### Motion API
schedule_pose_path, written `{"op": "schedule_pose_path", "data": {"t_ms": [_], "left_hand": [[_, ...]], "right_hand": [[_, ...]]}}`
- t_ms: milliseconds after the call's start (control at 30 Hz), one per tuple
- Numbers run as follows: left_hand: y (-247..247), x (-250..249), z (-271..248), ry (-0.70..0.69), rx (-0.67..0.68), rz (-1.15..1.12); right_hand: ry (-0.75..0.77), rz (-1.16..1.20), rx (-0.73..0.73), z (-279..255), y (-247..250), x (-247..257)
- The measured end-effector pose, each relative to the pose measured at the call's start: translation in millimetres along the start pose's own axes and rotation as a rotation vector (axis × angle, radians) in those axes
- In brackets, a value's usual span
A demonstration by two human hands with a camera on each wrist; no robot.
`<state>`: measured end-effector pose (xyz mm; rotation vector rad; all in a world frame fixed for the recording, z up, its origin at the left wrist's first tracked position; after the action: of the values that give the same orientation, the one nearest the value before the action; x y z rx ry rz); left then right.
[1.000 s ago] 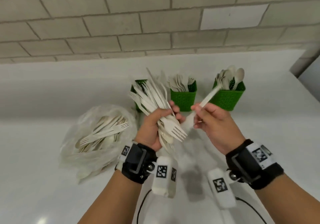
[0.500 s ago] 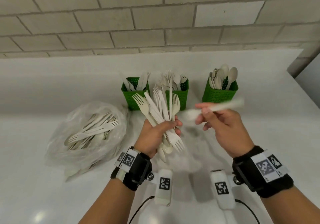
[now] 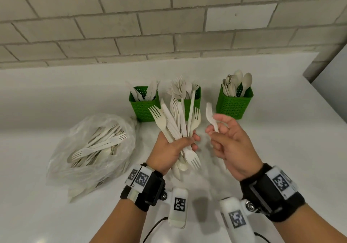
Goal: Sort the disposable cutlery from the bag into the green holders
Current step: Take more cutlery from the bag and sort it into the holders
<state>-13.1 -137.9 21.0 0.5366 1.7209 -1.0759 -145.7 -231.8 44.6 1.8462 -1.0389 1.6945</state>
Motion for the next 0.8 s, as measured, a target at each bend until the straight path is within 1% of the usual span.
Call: {"op": "schedule_pose_path", "data": {"t_ms": [100,167,233,300,367,467,533,633,667,733,800], "left_hand": [[-3.5,0.7,-3.4,-0.012,0.05,0.07],[-3.4,1.6,-5.6,-0.003,0.054,0.082],[-1.0,2.8,-7.3,0.02,0.035,0.074],[2.8,3.6,-9.0,0.049,-0.011,0.028],[7.6,2.4,-9.7,0.048,-0.064,0.013],[11.9,-1.4,-9.5,0.029,-0.07,0.086],[13.1,-2.8,-10.1,0.026,-0.052,0.129],[13.3,-3.3,-12.8,0.008,0.029,0.227],[13.7,-3.2,-14.3,0.005,0.047,0.232],[17.7,-4.5,-15.4,-0.006,0.019,0.192],[24.4,-6.8,-15.0,-0.001,-0.041,0.136]], "right_hand": [[-0.036,-0.085,0.049,0.4,-13.1,3.2],[-0.034,-0.142,0.051,2.5,-17.0,3.0],[-0.037,-0.181,0.026,6.9,-15.5,0.5],[-0.025,-0.216,-0.039,9.3,-13.8,-0.4],[0.001,-0.174,-0.118,13.6,-13.1,-2.3],[0.044,-0.007,-0.194,18.2,-18.2,0.7],[0.106,-0.04,-0.17,18.5,-22.7,7.2],[0.172,-0.225,-0.006,16.9,-33.5,17.0],[0.182,-0.271,0.015,17.7,-34.1,17.7],[0.192,-0.274,-0.034,22.7,-29.8,18.1],[0.178,-0.201,-0.104,28.1,-19.9,18.0]]}}
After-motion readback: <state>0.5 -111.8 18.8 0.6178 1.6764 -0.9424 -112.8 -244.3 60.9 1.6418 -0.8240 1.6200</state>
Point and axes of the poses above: each hand's wrist, its own z-axis towards the middle knuckle, its own y-axis out of the back of the hand, x = y × z, the point moved 2 cm from there along z, towards the middle knuckle, and after that the axes turned 9 degrees about -z, right-handed, at the moved point
